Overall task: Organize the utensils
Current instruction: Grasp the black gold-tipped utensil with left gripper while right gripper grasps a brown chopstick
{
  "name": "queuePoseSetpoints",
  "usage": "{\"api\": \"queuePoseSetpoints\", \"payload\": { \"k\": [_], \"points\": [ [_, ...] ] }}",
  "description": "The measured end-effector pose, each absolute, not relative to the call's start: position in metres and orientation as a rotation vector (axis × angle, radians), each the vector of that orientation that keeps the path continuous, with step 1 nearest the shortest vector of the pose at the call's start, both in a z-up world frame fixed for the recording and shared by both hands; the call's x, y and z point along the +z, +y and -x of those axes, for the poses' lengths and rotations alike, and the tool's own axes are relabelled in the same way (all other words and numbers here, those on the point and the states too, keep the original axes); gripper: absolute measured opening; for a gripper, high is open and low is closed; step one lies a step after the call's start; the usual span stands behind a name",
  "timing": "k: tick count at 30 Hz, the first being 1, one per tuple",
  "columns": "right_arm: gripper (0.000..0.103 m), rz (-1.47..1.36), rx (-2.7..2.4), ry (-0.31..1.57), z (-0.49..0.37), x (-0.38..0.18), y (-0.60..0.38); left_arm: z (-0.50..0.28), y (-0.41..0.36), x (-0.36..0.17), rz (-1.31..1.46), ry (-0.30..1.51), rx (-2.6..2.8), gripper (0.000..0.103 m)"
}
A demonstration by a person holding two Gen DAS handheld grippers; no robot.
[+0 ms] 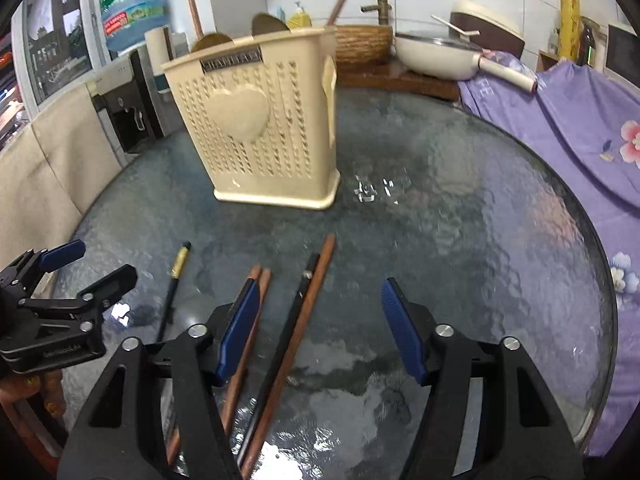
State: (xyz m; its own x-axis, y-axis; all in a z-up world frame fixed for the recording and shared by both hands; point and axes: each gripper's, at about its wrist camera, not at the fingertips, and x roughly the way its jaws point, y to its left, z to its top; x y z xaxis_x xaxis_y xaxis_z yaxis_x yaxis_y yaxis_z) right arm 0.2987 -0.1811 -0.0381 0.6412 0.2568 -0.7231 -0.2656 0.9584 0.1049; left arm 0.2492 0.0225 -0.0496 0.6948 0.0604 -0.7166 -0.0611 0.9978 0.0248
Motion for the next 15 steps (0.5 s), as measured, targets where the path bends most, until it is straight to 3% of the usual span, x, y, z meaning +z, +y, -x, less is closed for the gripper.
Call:
{"api": "queuePoseSetpoints", "payload": {
  "k": [9, 15],
  "points": [
    [0.04, 0.002, 0.291, 0.902, -0.312, -0.055, -0.174, -0.251, 0.028, -0.055, 0.031, 0.839, 0.046, 0.075],
    [0.036, -0.005, 0.277, 0.919, -0.318, -0.061, -0.173, -0.253, 0.023, -0.057, 0.031, 0.844, 0.034, 0.074]
  ]
}}
